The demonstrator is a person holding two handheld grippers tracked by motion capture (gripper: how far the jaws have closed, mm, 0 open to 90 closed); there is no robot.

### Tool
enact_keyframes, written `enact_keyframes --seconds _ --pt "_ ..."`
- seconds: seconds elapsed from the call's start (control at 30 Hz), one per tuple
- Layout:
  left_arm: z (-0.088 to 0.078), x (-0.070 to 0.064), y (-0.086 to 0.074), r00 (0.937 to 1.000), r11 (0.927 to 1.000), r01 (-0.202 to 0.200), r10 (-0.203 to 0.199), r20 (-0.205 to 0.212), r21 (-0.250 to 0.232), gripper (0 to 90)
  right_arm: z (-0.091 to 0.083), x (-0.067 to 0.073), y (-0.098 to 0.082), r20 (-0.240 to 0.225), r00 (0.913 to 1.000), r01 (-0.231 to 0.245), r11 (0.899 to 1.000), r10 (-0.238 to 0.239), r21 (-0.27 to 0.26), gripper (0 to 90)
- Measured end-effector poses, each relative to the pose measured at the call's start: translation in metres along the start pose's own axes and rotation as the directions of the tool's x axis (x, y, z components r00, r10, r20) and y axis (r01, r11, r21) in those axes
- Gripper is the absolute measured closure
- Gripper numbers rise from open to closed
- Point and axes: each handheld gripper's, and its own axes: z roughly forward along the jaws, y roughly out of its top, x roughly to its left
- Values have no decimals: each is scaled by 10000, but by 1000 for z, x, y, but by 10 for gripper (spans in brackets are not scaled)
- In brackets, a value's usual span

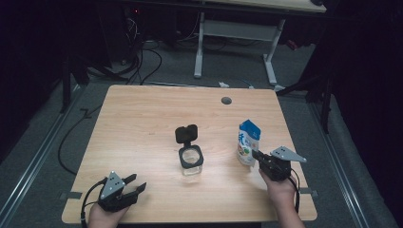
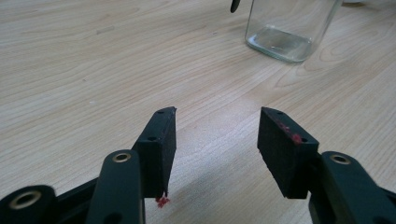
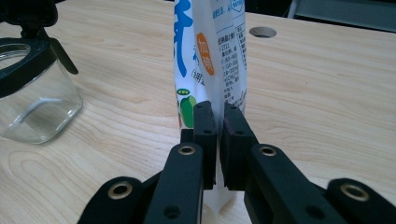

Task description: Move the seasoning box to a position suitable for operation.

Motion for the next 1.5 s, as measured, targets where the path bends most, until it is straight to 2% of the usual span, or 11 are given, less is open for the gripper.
enact_keyframes --seconds 0.17,0.3,0.4,0.47,0.6,0.73,0.87,1.03,1.3,1.4,1.5 --pt "-2 -3 -1 10000 10000 -2 2 51 -23 474 -2 7 -15 24 10000 -14 9996 15 -282 864" --pt "0 -5 -3 10000 10000 -23 23 42 74 472 -6 7 -24 -32 9994 -335 9975 334 -625 862" --pt "1 -6 -5 9999 9999 -111 111 34 126 471 -4 8 -23 -62 9993 -375 9970 372 -678 834" --pt "2 -6 -5 10000 9999 -72 72 17 123 471 -3 9 -21 112 9992 -373 9961 383 -796 770" --pt "1 -5 -4 10000 9999 -36 36 6 97 471 0 10 -16 198 9984 -511 9944 532 -923 749" --pt "0 -4 -4 9999 9999 -102 102 2 88 471 2 10 -15 133 9983 -556 9944 570 -901 767" --pt "0 -3 -3 10000 10000 -55 55 1 61 471 4 10 -16 162 9979 -613 9955 627 -720 731" --pt "1 -3 -4 10000 10000 12 -12 -25 52 470 5 10 -19 261 9981 -528 9953 550 -814 768" --pt "0 -4 -4 10000 10000 -10 9 10 71 465 5 8 -23 199 9973 -684 9921 709 -1055 770" --pt "0 -5 -4 10000 10000 -51 51 32 38 465 7 10 -23 377 9974 -575 9947 609 -854 767" --pt "0 -4 -4 10000 10000 -68 68 29 60 465 6 10 -21 370 9981 -469 9962 497 -732 804"
